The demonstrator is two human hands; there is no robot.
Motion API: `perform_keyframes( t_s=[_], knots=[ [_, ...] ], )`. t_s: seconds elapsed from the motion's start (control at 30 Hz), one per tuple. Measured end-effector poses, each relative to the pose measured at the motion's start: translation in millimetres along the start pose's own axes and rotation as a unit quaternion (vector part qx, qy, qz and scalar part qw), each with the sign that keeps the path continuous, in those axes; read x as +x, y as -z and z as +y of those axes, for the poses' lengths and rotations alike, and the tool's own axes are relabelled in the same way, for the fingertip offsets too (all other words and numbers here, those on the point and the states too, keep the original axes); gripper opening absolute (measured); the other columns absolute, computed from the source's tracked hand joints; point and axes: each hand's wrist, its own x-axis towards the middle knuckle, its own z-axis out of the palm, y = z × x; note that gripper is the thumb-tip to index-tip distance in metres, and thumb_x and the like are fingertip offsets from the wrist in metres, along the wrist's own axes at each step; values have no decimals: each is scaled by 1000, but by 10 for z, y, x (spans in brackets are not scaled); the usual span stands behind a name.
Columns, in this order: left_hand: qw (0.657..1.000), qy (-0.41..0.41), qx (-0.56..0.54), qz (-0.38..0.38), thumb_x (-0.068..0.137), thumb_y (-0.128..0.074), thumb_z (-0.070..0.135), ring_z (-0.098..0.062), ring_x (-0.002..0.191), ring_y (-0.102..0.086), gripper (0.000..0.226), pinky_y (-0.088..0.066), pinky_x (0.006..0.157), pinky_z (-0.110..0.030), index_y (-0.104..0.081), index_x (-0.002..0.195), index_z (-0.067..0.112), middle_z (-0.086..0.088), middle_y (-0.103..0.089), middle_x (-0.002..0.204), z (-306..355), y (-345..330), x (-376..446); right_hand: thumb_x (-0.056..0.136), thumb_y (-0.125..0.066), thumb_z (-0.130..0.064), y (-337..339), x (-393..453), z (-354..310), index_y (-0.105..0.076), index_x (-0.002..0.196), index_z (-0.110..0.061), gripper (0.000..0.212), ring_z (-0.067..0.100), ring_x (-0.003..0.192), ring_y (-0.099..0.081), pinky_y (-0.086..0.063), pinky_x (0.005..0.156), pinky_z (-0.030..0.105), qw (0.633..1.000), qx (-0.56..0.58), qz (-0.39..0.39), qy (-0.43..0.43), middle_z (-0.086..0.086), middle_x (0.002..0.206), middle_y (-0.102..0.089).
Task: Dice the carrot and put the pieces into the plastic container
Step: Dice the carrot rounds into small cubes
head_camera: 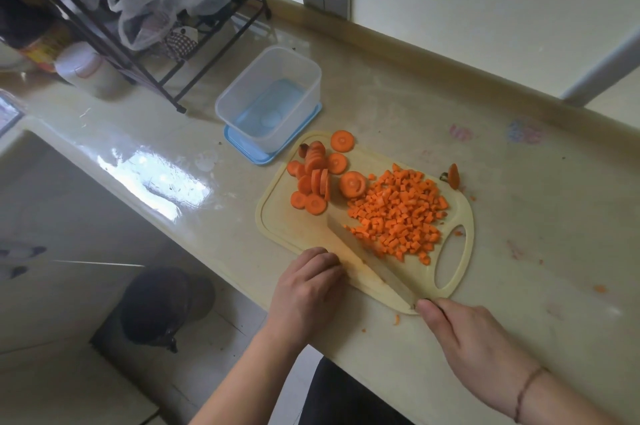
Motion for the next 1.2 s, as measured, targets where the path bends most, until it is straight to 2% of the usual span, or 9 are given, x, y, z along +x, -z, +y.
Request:
perform_keyframes(
  t_s=[0.2,0.37,0.53,0.7,0.8,0.87,0.97,1.1,1.2],
  knots=[
    [999,-4,26,-22,86,-76,6,-25,87,-63,7,-54,71,-34,-77,93,4,-8,-69,96,-4,-14,91,75,-8,-88,85,4,94,-50,66,-20,81,12,56,-55,-44,60,35,999,30,-3,13,3,58,-58],
    [999,-6,11,-39,95,-61,14,-22,93,-63,18,-55,76,-32,-76,99,4,-9,-69,102,-19,-57,260,68,-11,-93,198,-203,160,-52,66,-16,87,13,51,-51,-39,55,28,997,68,40,-24,7,63,-59],
    [996,66,-65,5,82,-72,-4,-14,94,-65,21,-56,78,-31,-73,100,6,-1,-65,109,67,-188,538,58,-4,-98,227,-339,365,-56,74,-11,103,14,58,-55,-44,61,30,994,55,52,-78,8,66,-60],
    [985,129,-91,66,80,-71,-12,8,101,-58,24,-54,85,-22,-74,97,5,7,-63,110,243,-170,607,65,5,-84,359,-378,350,-55,96,-30,86,11,75,-65,-50,66,30,993,-74,71,-61,-3,77,-68],
    [971,189,-53,139,84,-64,-12,5,103,-57,26,-50,89,-21,-73,98,7,3,-64,106,390,80,611,56,30,-82,385,-334,367,-49,106,-37,104,11,88,-66,-50,72,30,977,-191,98,-7,-8,96,-69],
    [984,143,-45,98,85,-59,-1,-6,101,-58,22,-49,89,-22,-70,100,12,4,-63,105,518,273,650,51,40,-77,387,-320,371,-48,104,-35,111,10,89,-66,-50,71,31,969,-230,89,7,-9,99,-68],
    [995,30,-3,-90,86,-56,17,-13,90,-55,15,-49,79,-25,-70,93,17,6,-63,95,659,355,750,47,46,-74,408,-305,313,-46,106,-35,115,10,89,-65,-49,68,30,965,-247,88,30,-9,100,-66],
    [982,95,1,-162,90,-60,28,-17,87,-54,17,-50,79,-37,-71,94,16,4,-62,91,601,219,884,48,45,-73,418,-276,193,-52,104,-33,118,11,85,-66,-46,62,31,956,-265,118,42,-8,96,-67],
    [976,113,7,-188,95,-62,34,-15,94,-51,21,-47,85,-32,-71,101,16,3,-63,99,478,162,1023,58,39,-74,388,-247,84,-60,95,-30,115,14,73,-68,-40,52,31,950,-284,124,33,-5,84,-69]
  ],
)
